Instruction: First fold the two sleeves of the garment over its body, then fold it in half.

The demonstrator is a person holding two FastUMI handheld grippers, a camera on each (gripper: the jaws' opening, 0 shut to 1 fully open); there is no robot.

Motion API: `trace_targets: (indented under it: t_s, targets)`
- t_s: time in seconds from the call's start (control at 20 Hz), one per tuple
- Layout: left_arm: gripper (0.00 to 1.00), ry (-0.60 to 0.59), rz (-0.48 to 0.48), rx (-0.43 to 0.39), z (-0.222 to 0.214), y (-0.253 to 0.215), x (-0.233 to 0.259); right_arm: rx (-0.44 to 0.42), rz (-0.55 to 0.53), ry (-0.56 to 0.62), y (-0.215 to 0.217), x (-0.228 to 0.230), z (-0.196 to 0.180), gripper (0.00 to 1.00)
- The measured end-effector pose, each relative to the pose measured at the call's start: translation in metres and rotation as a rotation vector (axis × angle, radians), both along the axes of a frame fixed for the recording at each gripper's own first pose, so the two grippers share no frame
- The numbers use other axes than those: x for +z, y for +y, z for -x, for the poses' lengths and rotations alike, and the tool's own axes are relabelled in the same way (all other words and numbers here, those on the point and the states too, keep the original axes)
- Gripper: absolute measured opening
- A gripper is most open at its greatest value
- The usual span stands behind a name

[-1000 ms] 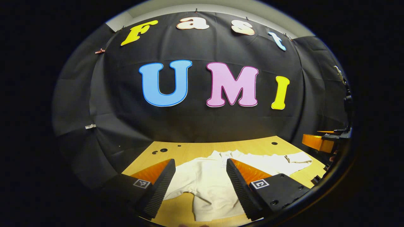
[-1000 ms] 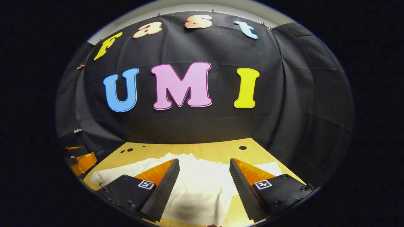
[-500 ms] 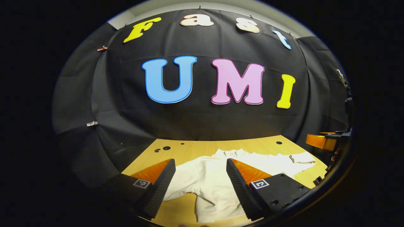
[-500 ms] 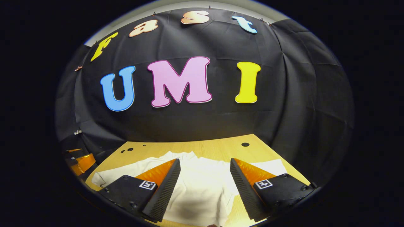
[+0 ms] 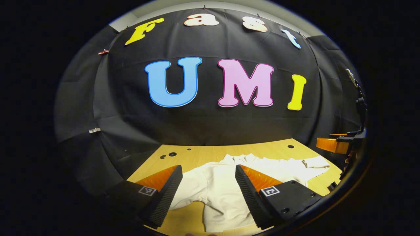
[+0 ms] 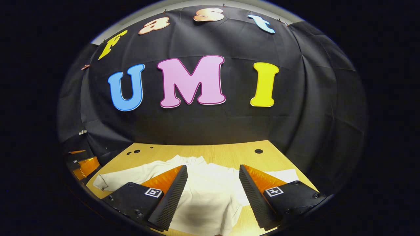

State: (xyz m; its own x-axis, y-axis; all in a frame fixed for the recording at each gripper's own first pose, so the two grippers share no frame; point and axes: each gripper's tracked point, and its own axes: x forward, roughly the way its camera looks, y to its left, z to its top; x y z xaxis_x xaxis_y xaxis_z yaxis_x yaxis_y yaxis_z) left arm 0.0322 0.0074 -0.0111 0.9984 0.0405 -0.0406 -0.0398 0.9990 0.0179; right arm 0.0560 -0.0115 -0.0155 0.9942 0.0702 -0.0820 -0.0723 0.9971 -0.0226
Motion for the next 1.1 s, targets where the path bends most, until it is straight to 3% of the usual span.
trace_targets:
  t_s: [0.35, 0.9, 1.1]
  targets:
    - [0.99, 0.027, -0.015, -0.014, -0.005, -0.007, -0.007, -0.073, -0.015, 0.026, -0.058, 0.0, -0.038, 0.97]
    - [0.99, 0.08, 0.022, 0.053, -0.031, -0.003, -0.021, -0.286, -0.022, 0.172, -0.195, -0.051, -0.107, 0.97]
    - [0.99, 0.108, 0.053, 0.08, -0.042, -0.007, -0.03, -0.318, 0.003, 0.242, -0.24, -0.079, -0.121, 0.97]
